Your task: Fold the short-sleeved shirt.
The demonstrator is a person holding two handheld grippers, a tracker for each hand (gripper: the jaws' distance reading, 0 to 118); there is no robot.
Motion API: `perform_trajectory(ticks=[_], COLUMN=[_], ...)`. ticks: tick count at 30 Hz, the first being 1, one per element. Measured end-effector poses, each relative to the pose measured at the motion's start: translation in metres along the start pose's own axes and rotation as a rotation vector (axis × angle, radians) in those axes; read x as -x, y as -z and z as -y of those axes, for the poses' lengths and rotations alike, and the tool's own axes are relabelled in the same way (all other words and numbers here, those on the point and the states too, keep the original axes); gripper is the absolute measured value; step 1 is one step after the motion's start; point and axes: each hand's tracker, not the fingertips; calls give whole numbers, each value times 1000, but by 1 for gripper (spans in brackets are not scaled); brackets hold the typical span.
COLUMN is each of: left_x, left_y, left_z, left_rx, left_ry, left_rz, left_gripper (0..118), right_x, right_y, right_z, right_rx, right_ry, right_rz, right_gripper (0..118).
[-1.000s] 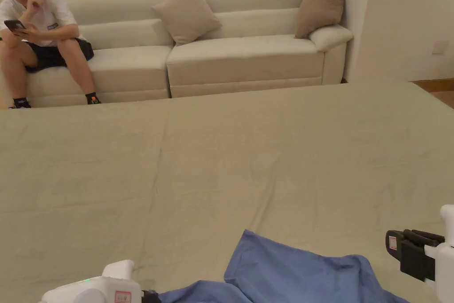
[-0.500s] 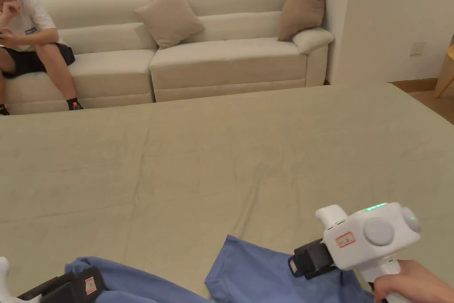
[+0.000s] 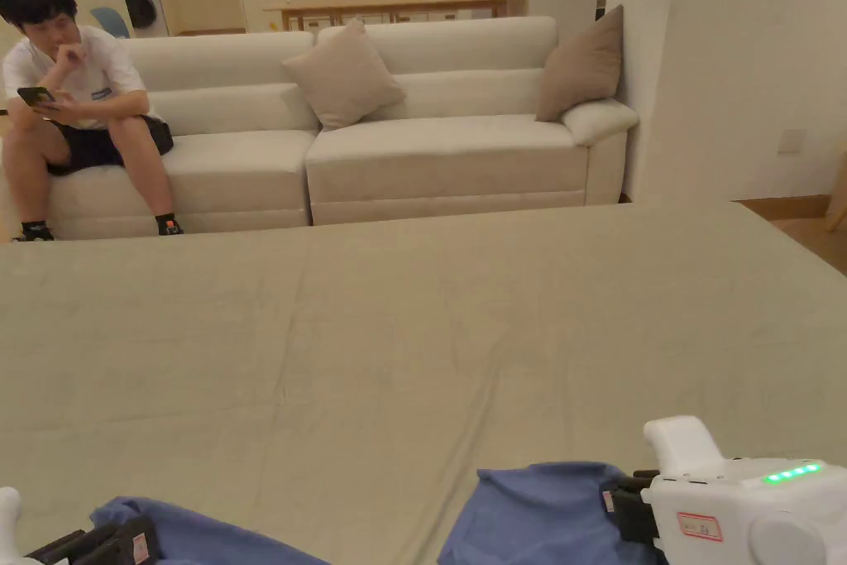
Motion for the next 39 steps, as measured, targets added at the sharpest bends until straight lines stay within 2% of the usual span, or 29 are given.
perform_trajectory(ticks=[2,4,6,8,10,11,13,14,16,17,19,24,26,29,32,35,37,39], left_x=[-2,-15,-24,-38,-46,-50,-59,-65,-76,-80,-91,-117,-121,-127,-119,-102,-87,-70], left_y=[-17,-27,-28,-25,-14,-9,7,12,22,30,42,82,93,111,129,146,154,156], left_z=[-23,-56,-93,-134,-181,-204,-247,-264,-298,-312,-338,-381,-386,-381,-363,-328,-293,-252], left_rx=[-85,-178,-271,-327,-361,-372,-393,-394,-398,-406,-413,-378,-387,-367,-343,-265,-235,-208], left_ry=[20,115,148,114,85,58,79,86,115,119,103,152,138,205,223,216,239,226], left_rz=[-29,-136,-170,-183,-173,-150,-161,-165,-187,-184,-182,-224,-202,-223,-217,-200,-195,-168], left_gripper=[11,11,11,11,11,10,10,10,10,10,10,10,10,10,10,10,10,10], right_x=[18,28,28,27,18,15,5,-1,-6,-7,-7,-8,-10,-13,-26,-47,-54,-64], right_y=[-51,-96,-124,-135,-144,-146,-151,-151,-147,-146,-138,-114,-102,-81,-62,-41,-25,-15], right_z=[-23,-57,-98,-146,-198,-223,-272,-294,-331,-344,-369,-396,-399,-390,-368,-333,-298,-255], right_rx=[-208,-436,-583,-692,-746,-749,-758,-700,-630,-628,-640,-636,-624,-564,-542,-450,-358,-313], right_ry=[-42,-46,28,37,125,170,211,234,234,221,145,225,215,109,118,199,171,157], right_rz=[79,110,112,164,119,102,85,69,114,180,187,210,207,240,249,226,270,240], right_gripper=[9,9,9,9,9,9,9,9,9,9,9,9,9,9,9,9,9,9])
